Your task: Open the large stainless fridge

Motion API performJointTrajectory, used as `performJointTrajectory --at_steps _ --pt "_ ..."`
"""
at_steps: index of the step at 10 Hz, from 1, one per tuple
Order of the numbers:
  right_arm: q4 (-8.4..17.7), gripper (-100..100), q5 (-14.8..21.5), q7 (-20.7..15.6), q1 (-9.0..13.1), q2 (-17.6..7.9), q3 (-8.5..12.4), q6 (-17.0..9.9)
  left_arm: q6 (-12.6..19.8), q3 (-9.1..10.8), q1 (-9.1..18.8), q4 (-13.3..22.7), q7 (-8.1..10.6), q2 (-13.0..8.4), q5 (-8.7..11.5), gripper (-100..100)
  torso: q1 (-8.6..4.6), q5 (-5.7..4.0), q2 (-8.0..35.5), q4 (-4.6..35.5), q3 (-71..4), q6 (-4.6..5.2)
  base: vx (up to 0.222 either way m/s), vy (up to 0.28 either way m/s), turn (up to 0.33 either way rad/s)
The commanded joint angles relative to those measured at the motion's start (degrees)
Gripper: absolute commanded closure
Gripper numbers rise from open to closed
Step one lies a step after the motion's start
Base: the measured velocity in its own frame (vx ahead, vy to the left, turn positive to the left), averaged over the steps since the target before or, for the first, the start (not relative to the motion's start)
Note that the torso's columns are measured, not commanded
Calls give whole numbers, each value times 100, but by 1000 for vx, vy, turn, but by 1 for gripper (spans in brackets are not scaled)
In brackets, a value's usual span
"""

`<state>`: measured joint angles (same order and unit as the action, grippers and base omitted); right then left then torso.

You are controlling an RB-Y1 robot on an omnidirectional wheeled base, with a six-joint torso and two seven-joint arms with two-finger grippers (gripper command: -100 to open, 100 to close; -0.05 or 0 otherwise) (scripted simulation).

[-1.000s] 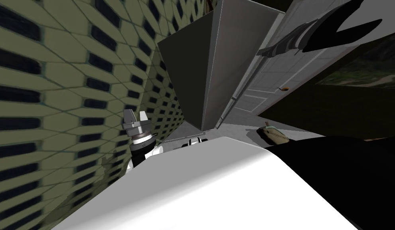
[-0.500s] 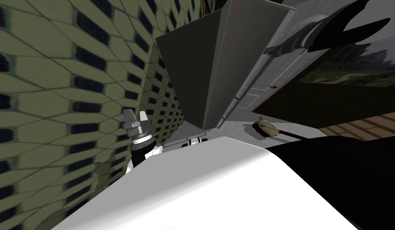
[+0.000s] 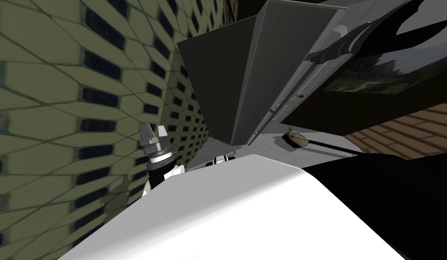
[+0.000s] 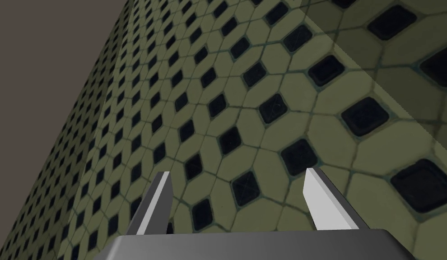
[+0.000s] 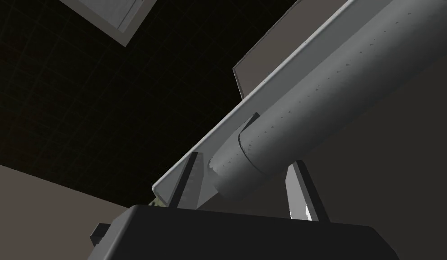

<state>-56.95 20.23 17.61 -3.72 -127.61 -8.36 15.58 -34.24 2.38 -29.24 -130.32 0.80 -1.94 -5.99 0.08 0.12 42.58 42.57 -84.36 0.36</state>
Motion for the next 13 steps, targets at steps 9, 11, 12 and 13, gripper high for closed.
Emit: performJointTrajectory --at_steps 9,11,12,13 --pt "32 -100 -205 623 45 -841 -165 364 0 2 0 1 0 -3 0 0 -21 -15 -37 -30 -28 -37 22 -15 -59" --pt "-13 -100 -205 643 96 -877 -214 362 0 2 1 0 0 -3 0 0 -6 -11 -28 -28 -20 -37 22 -26 -29" --pt "-25 0 -206 665 105 -889 -225 358 0 2 1 1 0 -3 0 0 -2 -11 -23 -27 -17 -37 0 0 0" --pt "-24 0 -206 663 104 -888 -224 358 0 2 1 1 0 -3 0 0 0 -9 -22 -26 -15 -37 0 0 0"
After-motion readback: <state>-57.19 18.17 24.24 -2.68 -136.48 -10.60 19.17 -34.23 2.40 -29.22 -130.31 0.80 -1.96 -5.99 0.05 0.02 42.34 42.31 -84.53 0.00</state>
